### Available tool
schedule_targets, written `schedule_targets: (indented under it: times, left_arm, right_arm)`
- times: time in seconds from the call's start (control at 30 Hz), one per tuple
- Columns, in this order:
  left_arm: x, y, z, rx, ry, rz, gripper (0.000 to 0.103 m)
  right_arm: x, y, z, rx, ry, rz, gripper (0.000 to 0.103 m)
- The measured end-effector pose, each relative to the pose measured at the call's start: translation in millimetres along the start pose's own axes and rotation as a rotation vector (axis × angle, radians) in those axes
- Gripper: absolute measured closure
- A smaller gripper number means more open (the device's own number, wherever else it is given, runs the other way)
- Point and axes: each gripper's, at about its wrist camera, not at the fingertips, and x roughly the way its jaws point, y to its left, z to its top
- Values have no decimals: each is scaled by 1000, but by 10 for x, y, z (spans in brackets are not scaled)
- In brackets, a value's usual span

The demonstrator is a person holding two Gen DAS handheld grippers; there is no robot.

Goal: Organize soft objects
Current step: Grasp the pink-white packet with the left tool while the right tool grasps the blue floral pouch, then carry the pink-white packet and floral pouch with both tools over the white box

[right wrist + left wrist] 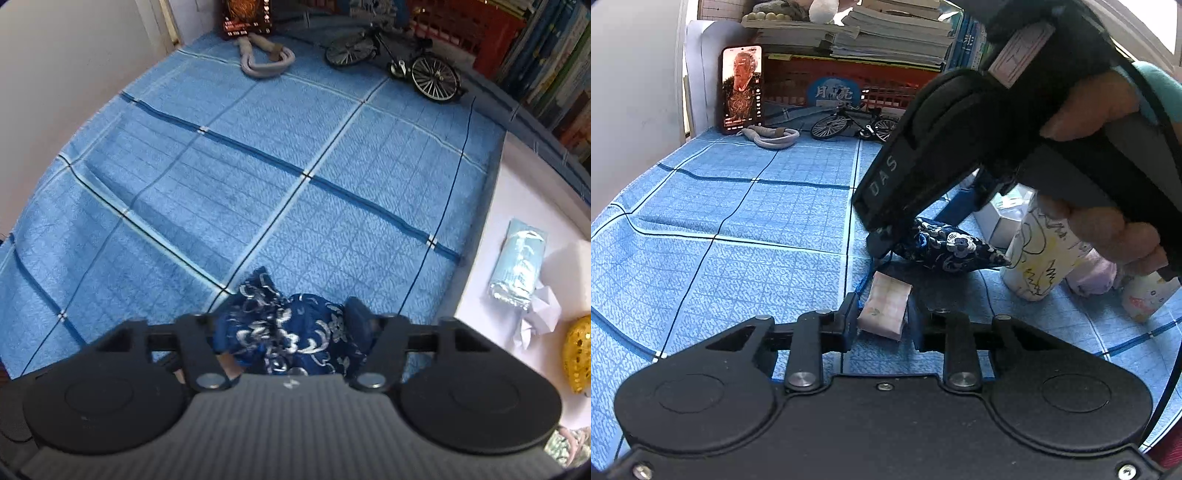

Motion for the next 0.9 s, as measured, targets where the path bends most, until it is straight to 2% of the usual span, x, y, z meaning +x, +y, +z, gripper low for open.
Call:
schedule_targets:
  times: [0.1, 0.2, 0.6, 0.73, 0.9]
  left_arm:
    - [-28, -7, 18, 0, -6, 1, 76]
    - [-68, -4, 58, -14, -12, -3, 76]
    - [-247, -86, 255, -12, -54, -6, 76]
    - [-295, -156, 361, 3, -76, -4, 76]
    - [-349, -263, 615, 13, -99, -48, 76]
  right_arm:
    - [-119, 38, -17, -20, -33, -8, 66]
    - [-204, 40, -46, -28, -42, 11, 69]
    - [-796, -218, -122, 34, -175, 133, 71]
    - [-1001, -378, -122, 73, -229, 143, 71]
    - [-1277, -643, -123, 133, -302, 153, 71]
